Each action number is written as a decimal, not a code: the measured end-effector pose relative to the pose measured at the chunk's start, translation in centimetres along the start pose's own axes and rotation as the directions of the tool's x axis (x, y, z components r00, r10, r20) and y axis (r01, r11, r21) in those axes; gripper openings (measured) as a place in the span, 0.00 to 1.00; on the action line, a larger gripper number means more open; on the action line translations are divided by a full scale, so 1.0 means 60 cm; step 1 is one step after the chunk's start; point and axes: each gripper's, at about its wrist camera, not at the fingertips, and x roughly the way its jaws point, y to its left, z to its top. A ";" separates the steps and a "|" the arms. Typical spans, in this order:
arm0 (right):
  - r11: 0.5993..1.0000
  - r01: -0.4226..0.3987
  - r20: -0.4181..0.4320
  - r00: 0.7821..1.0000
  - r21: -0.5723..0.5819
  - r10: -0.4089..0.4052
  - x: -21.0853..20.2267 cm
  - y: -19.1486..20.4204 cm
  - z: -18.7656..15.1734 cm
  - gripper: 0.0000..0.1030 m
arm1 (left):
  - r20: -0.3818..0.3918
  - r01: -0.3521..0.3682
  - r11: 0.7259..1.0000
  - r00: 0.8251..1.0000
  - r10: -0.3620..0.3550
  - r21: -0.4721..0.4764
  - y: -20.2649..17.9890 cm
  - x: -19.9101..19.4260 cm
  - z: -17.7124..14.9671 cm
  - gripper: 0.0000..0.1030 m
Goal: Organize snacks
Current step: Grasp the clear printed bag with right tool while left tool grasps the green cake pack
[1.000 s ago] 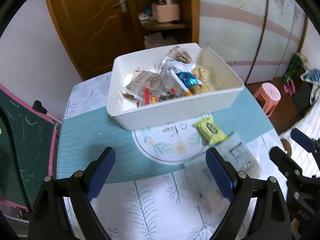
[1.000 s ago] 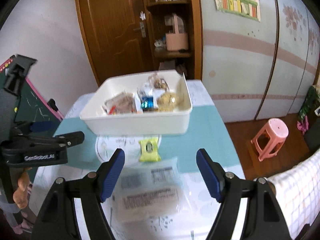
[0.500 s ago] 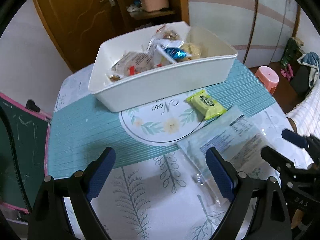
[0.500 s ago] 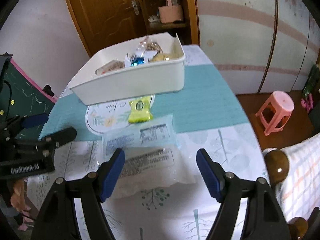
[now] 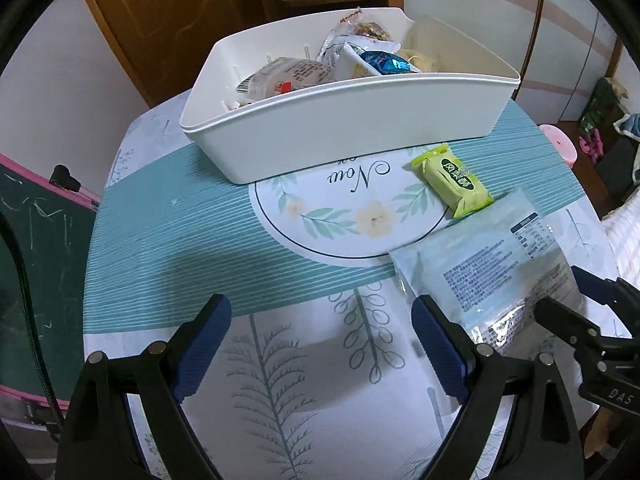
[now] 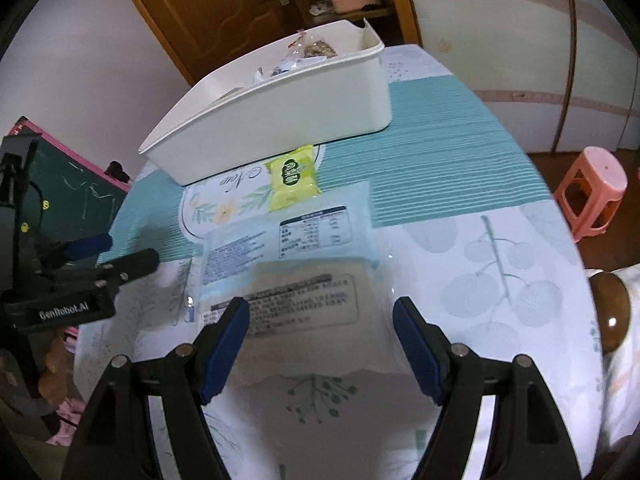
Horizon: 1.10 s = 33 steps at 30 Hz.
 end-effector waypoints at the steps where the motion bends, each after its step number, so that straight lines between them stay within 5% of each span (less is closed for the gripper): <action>1: 1.000 0.000 -0.007 1.000 0.002 0.000 0.005 -0.001 0.000 0.78 | -0.003 0.003 1.000 1.000 -0.003 0.003 -0.002 0.001 0.000 0.88; 7: 0.998 -0.016 -0.029 0.999 -0.062 0.014 0.024 0.016 0.005 0.95 | -0.036 0.027 0.999 0.999 -0.027 0.020 -0.016 0.016 -0.010 0.88; 12: 0.982 0.058 -0.031 0.997 -0.178 -0.064 0.040 0.048 0.002 0.99 | -0.027 0.025 0.999 0.999 -0.024 0.038 -0.027 0.013 -0.013 0.88; 14: 0.984 0.038 -0.016 0.999 -0.175 -0.041 0.031 0.042 0.001 0.91 | -0.022 0.022 0.999 1.000 -0.021 0.039 -0.028 0.011 -0.011 0.88; 16: 0.989 -0.084 -0.023 0.996 -0.118 0.082 0.020 0.023 0.004 0.40 | -0.023 0.024 0.999 0.999 -0.023 0.037 -0.026 0.011 -0.008 0.88; 18: 0.989 -0.117 -0.022 0.993 -0.090 0.115 0.015 0.006 0.005 0.29 | -0.028 0.029 0.999 0.999 -0.028 0.034 -0.027 0.013 -0.001 0.88; 26: 0.999 -0.051 0.023 0.998 0.013 0.050 -0.037 -0.056 -0.012 0.24 | -0.005 0.053 0.998 0.999 -0.053 0.024 -0.058 0.033 0.075 0.88; 33: 0.996 0.018 0.043 0.999 0.090 -0.022 -0.072 -0.104 -0.031 0.24 | -0.108 0.099 0.992 0.988 -0.107 -0.075 -0.112 0.116 0.142 0.88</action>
